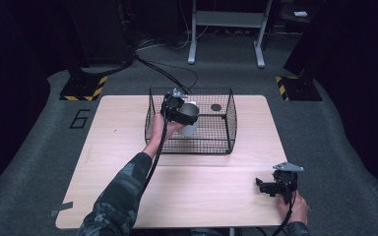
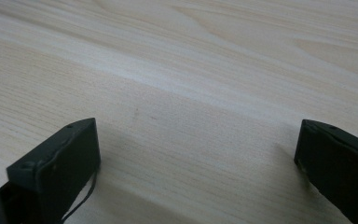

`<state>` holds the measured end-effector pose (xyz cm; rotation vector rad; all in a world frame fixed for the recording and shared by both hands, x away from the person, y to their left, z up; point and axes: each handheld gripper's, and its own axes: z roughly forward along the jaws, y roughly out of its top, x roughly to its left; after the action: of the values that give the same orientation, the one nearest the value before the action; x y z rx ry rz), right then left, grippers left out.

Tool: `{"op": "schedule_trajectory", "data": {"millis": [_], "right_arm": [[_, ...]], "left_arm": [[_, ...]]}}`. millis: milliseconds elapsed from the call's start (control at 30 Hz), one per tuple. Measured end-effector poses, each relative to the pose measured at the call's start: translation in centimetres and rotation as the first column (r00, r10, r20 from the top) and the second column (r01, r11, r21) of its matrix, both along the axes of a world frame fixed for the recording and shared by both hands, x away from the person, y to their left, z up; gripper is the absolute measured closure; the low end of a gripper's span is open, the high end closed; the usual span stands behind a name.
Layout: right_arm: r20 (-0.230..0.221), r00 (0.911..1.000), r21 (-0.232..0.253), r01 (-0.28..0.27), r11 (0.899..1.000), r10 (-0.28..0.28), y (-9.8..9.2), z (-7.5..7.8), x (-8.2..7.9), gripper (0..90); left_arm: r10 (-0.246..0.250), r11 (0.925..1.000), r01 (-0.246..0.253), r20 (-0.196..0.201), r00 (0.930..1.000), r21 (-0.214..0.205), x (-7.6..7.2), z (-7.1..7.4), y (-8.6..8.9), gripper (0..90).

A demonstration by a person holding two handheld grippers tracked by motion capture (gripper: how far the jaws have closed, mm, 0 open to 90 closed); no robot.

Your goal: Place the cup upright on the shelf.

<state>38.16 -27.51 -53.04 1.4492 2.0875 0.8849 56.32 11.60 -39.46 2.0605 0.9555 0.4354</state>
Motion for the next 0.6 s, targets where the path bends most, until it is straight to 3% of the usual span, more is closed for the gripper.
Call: {"op": "schedule_trajectory", "data": {"millis": [600], "right_arm": [[0.000,1.0000,0.000,0.000,1.000,0.000,0.0,0.0,0.0,0.0]], "left_arm": [[-0.006,0.9992,0.008,-0.046,0.9989,0.038,1.1,-1.5,-0.6,6.1]]}}
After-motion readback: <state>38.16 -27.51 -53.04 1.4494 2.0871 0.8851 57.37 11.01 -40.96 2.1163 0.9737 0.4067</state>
